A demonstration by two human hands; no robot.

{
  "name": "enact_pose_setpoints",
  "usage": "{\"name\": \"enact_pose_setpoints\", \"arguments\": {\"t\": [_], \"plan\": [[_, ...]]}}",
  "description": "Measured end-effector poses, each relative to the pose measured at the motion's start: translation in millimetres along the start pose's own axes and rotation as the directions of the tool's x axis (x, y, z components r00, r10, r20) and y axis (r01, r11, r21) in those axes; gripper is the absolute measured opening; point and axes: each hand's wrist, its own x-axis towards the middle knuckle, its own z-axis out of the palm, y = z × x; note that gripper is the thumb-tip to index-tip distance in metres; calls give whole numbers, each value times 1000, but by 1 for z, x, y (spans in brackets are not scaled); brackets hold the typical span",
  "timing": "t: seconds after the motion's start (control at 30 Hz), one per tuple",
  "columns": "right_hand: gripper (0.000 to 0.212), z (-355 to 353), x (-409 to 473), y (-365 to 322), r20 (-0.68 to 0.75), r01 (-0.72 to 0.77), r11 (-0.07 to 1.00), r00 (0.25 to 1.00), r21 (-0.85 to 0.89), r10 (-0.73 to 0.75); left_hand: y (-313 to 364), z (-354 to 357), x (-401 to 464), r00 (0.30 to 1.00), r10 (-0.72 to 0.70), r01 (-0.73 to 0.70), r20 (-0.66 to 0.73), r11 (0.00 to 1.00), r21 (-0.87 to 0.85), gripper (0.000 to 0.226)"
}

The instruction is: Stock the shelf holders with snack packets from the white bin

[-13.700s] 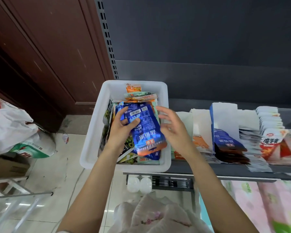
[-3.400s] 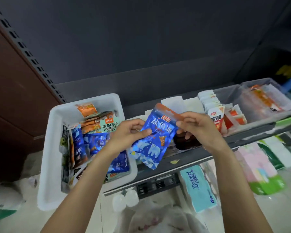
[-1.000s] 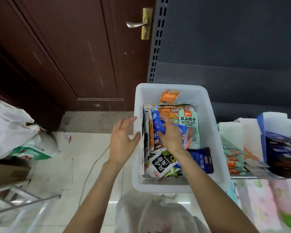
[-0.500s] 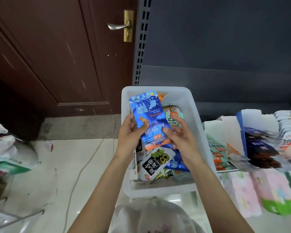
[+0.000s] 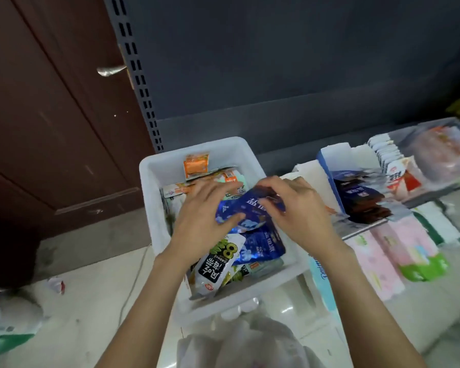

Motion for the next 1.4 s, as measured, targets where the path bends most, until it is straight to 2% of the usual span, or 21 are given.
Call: {"name": "enact_pose_setpoints", "arguments": {"t": [0.1, 0.2, 0.3, 0.37, 0.5, 0.63, 0.73, 0.87, 0.97, 1.2, 1.27, 1.33, 1.4], "plan": [[32, -24, -20, 16, -12, -230, 953, 972, 200, 237, 15, 16, 23, 989, 98, -86, 109, 990, -111, 19], [24, -46, -45, 47, 49, -391, 884, 918, 255, 392, 31, 38, 41, 978, 93, -48, 188, 972, -229, 16], [13, -59, -65, 73, 14, -441, 840, 887, 315, 461, 47, 62, 58, 969, 79, -3, 233, 951, -308, 10], [13, -66, -71, 83, -49, -471, 799, 850, 374, 525, 63, 79, 70, 972, 127, -61, 196, 948, -312, 11], [19, -76, -72, 103, -172, -431, 728, 787, 533, 593, 92, 113, 97, 983, 175, -145, 56, 929, -341, 10], [27, -86, -65, 150, -185, -374, 736, 811, 565, 554, 115, 149, 122, 988, 133, -152, -77, 921, -358, 23], [32, -87, -53, 194, -145, -325, 732, 855, 600, 498, 123, 169, 140, 984, 97, -137, -150, 949, -285, 20], [5, -78, -35, 250, 5, -392, 703, 875, 594, 484, 123, 190, 160, 980, -45, 10, -195, 985, -173, 15], [5, -71, -24, 278, 113, -425, 694, 887, 581, 448, 126, 203, 163, 977, -118, 95, -175, 987, -133, 9], [6, -72, 0, 303, 87, -275, 843, 960, 463, 266, 135, 221, 168, 922, -291, 267, -257, 955, -126, 12], [6, -69, 1, 306, 87, -199, 894, 980, 401, 179, 130, 223, 168, 925, -278, 295, -258, 955, 30, 13], [5, -60, 2, 310, 130, -98, 967, 989, 236, 68, 122, 226, 164, 945, -247, 302, -213, 911, 282, 14], [6, -48, 4, 315, 234, 11, 999, 972, 44, -21, 113, 227, 160, 961, -190, 255, -202, 890, 379, 14]]}}
